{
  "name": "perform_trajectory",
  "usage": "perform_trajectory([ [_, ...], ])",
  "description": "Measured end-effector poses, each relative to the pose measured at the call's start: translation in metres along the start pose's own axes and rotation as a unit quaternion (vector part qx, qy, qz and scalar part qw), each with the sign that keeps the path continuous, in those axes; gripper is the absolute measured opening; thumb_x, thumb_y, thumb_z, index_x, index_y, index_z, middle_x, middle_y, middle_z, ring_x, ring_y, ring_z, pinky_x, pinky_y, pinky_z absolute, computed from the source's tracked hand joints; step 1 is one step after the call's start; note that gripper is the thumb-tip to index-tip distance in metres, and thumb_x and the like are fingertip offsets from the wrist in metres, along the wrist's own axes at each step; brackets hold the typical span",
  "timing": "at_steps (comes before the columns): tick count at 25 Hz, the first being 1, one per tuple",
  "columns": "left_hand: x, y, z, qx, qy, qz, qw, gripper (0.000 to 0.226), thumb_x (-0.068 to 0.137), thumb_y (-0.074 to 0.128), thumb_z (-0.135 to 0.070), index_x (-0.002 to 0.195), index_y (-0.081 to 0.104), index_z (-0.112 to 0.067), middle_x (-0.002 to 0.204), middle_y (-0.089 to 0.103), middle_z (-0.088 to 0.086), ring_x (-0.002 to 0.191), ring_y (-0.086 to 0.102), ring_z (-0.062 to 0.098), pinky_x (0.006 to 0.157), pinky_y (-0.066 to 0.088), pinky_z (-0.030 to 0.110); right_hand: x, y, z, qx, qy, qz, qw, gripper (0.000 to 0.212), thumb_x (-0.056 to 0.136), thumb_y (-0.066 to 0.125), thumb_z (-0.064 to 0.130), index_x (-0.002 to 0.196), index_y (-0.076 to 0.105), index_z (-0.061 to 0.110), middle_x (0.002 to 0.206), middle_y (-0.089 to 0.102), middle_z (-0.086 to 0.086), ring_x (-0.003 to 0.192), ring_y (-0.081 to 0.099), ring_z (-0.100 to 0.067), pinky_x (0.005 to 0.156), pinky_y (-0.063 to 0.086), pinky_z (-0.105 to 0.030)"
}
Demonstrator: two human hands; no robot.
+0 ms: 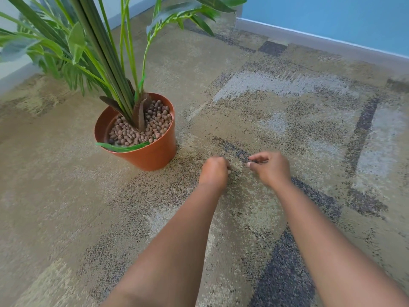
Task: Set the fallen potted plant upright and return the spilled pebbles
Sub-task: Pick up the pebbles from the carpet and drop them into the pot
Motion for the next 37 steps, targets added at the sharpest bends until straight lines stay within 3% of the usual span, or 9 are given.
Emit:
perform_trajectory([
  [5,-0.009,-0.026,0.006,-0.116,-0.078,-0.066,0.988,0.014,0.092,0.063,-0.012,0.1,0.075,-0.014,0.086,0.071,0.0,0.058,0.06,0.005,0.044,0.044,0.01,-0.01,-0.005,-0.001,0.093,0.033,-0.01,0.995,0.017,0.079,0.079,0.016,0.094,0.075,0.022,0.094,0.075,0.003,0.071,0.069,-0.005,0.056,0.051,-0.015],
  [9,-0.011,-0.113,0.014,-0.159,-0.057,-0.259,0.951,0.017,0.089,0.069,-0.016,0.103,0.076,-0.02,0.093,0.075,0.001,0.076,0.067,0.013,0.073,0.058,0.027,-0.031,0.018,0.046,0.052,-0.096,0.0,0.994,0.017,0.081,0.078,0.019,0.099,0.077,0.02,0.093,0.077,0.005,0.067,0.062,0.005,0.055,0.042,-0.002],
  [12,-0.011,-0.174,0.031,-0.113,-0.031,-0.33,0.937,0.019,0.086,0.072,-0.022,0.104,0.077,-0.022,0.1,0.072,-0.001,0.082,0.063,0.009,0.078,0.044,0.006,-0.03,0.018,0.071,0.075,-0.113,0.038,0.99,0.016,0.081,0.078,0.016,0.097,0.077,0.016,0.094,0.076,0.003,0.072,0.066,-0.001,0.066,0.053,-0.014],
  [14,-0.015,-0.2,0.051,-0.101,-0.027,-0.36,0.927,0.023,0.083,0.073,-0.028,0.105,0.077,-0.02,0.101,0.073,0.001,0.081,0.06,0.007,0.078,0.038,0.004,-0.024,0.008,0.059,0.046,-0.064,0.095,0.992,0.015,0.08,0.078,0.015,0.095,0.076,0.015,0.092,0.076,0.002,0.073,0.07,-0.004,0.068,0.058,-0.019],
  [18,-0.029,-0.206,0.095,-0.041,-0.039,-0.322,0.945,0.027,0.083,0.073,-0.021,0.107,0.076,-0.009,0.104,0.072,0.014,0.087,0.069,0.028,0.083,0.05,0.022,-0.021,-0.024,0.014,-0.014,0.018,0.178,0.984,0.012,0.077,0.078,0.008,0.088,0.076,0.015,0.086,0.075,-0.001,0.072,0.074,-0.009,0.064,0.06,-0.022],
  [20,-0.029,-0.202,0.114,-0.032,-0.068,-0.304,0.95,0.025,0.083,0.074,-0.013,0.106,0.075,-0.005,0.103,0.072,0.016,0.085,0.069,0.028,0.076,0.047,0.014,-0.016,-0.043,-0.004,0.054,0.058,0.154,0.985,0.014,0.075,0.078,0.002,0.086,0.075,0.011,0.091,0.075,-0.007,0.079,0.075,-0.015,0.07,0.061,-0.026],
  [25,-0.02,-0.204,0.135,-0.072,-0.119,-0.28,0.95,0.029,0.081,0.076,-0.012,0.11,0.074,-0.008,0.108,0.072,0.015,0.095,0.068,0.028,0.088,0.048,0.026,-0.011,-0.067,-0.012,0.152,0.09,0.114,0.978,0.014,0.074,0.078,-0.002,0.085,0.075,0.006,0.1,0.074,-0.012,0.087,0.075,-0.02,0.076,0.06,-0.028],
  [32,-0.043,-0.223,0.14,-0.211,-0.179,-0.419,0.865,0.009,0.078,0.078,-0.024,0.086,0.078,-0.021,0.077,0.072,-0.005,0.068,0.066,0.006,0.066,0.051,0.015,-0.023,-0.022,0.122,0.308,-0.073,0.104,0.943,0.018,0.076,0.078,0.0,0.09,0.075,0.012,0.09,0.074,-0.002,0.083,0.075,-0.015,0.073,0.06,-0.024],
  [37,-0.05,-0.228,0.146,-0.26,-0.201,-0.427,0.842,0.005,0.077,0.08,-0.024,0.079,0.075,-0.025,0.067,0.068,-0.012,0.065,0.066,0.006,0.07,0.058,0.023,-0.044,0.032,0.235,0.223,-0.247,0.047,0.942,0.019,0.073,0.083,0.01,0.092,0.079,0.013,0.089,0.078,-0.001,0.078,0.073,-0.009,0.081,0.059,-0.026],
])
Point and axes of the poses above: each hand's wrist, its own x-axis towards the middle knuckle, its own y-axis out of the palm, z = x × y, the point moved 6 cm from there along x, towards the middle knuckle
